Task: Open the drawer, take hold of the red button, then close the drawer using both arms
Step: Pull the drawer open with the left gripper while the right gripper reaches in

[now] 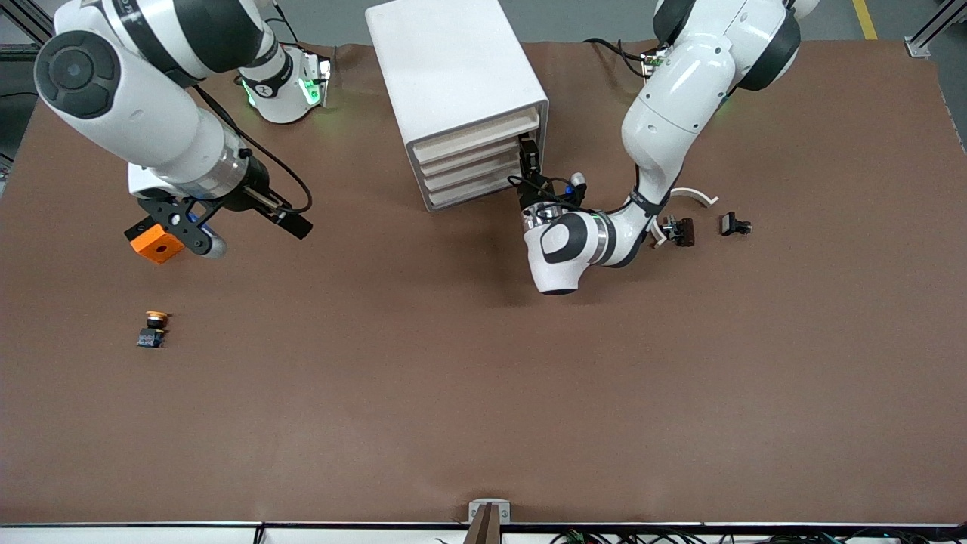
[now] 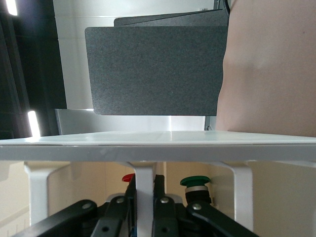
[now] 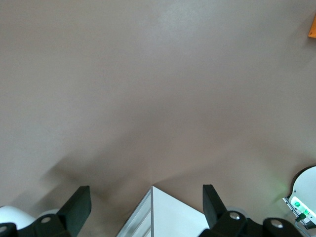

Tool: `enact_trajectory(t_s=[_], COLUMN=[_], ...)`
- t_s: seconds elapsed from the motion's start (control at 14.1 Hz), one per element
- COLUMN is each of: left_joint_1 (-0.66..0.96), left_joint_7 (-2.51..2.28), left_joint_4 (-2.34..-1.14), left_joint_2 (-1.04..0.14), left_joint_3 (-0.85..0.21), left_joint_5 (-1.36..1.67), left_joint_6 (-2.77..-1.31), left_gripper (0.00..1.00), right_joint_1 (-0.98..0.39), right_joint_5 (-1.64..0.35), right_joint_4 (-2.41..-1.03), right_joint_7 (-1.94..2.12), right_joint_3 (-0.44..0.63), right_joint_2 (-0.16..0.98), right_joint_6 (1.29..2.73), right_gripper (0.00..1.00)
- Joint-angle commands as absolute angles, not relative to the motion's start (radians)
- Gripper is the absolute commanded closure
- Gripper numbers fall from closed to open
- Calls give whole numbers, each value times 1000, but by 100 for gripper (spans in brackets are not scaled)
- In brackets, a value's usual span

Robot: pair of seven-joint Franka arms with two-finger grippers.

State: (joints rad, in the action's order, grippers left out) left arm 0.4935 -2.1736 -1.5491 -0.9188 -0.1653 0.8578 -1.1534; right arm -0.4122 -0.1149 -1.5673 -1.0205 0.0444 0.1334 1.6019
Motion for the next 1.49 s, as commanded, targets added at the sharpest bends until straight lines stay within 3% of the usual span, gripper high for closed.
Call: enact_trajectory(t_s=[0.0,1.06,1.42], left_joint_1=[494,308,249], left_joint_7=[-2184,-2183,-2175], left_joint_4=[-1562,-1496,-1476], left_joint_2=[-899,-890,-885], left_joint_3=[-166,-164,-164], left_joint_5=[871,894,928], left_joint_6=[-1146,-1147,-1150], left_gripper=[98,94,93], right_joint_1=[-433,-502,-589], right_joint_5=[-126,-138,-196], right_joint_4=[-1551,-1523,-1485], right_joint_7=[-1043,-1192,-1207], right_joint_3=[54,52,54], right_joint_2=[147,196,256], right_joint_6=[1601,1604,1608], right_gripper=[0,0,0])
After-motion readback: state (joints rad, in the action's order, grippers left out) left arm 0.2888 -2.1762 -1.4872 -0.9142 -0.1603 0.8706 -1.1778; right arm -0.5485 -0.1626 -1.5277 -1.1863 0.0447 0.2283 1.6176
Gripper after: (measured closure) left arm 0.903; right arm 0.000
